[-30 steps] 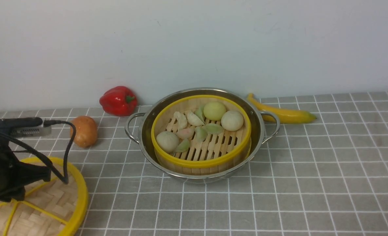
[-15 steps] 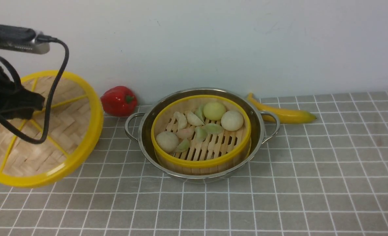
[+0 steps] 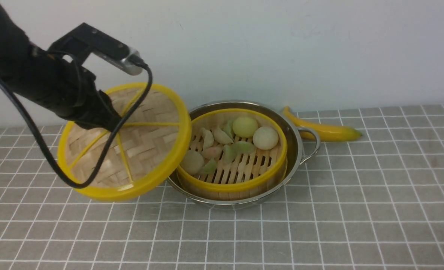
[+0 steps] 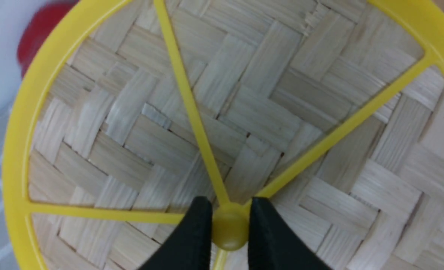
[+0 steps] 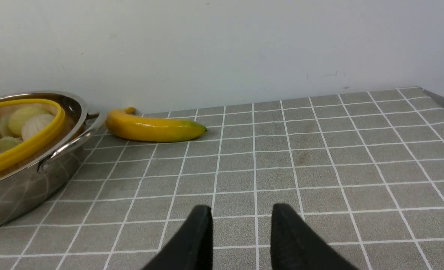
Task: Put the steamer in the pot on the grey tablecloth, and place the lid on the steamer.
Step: 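Place the yellow bamboo steamer lid onto the steamer in the pot with the left gripper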
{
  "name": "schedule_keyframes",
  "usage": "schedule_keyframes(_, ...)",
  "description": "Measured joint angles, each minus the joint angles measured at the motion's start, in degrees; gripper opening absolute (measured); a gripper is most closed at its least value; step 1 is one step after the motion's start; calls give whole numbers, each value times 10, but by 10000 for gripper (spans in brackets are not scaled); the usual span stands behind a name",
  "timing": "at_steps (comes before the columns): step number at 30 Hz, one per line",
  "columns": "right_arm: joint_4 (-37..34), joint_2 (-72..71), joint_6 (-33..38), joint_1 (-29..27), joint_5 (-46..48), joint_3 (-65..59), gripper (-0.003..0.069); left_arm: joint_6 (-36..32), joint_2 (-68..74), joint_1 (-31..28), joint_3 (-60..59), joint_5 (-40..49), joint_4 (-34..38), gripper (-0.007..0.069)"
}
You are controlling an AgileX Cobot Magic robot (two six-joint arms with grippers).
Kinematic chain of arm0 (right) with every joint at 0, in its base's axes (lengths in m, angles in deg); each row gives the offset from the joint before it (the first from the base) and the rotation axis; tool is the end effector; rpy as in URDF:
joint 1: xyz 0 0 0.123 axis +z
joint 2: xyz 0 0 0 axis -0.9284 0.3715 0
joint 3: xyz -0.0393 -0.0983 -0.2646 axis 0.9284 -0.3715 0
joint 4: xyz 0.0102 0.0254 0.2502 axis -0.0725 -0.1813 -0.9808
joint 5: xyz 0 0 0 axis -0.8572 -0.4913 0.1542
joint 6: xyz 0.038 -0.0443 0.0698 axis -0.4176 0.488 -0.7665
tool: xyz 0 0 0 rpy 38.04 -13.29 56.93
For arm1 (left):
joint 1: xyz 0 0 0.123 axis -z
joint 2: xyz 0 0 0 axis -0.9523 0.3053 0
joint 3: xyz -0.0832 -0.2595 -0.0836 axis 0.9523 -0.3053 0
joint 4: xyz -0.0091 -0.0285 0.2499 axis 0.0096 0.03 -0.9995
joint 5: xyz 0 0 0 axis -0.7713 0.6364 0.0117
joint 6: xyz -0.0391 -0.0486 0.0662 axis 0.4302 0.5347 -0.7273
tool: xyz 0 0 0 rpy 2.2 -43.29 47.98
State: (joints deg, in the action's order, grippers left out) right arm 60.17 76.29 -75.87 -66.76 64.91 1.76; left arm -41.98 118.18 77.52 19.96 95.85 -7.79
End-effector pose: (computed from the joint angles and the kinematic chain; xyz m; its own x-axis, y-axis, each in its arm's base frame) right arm 0.0544 -0.0029 0.1807 -0.2385 0.2215 -0.9455 0.0748 0.9749 0.2095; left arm 0.3483 -0.0502 0.3195 -0.6261 0.5849 -0.5156 0.6197 0.7746 0.1262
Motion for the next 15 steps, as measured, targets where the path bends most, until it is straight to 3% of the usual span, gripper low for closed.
schedule_keyframes(15,0,0,0,0,0,0,240,-100,112,118,130,-8,2,116)
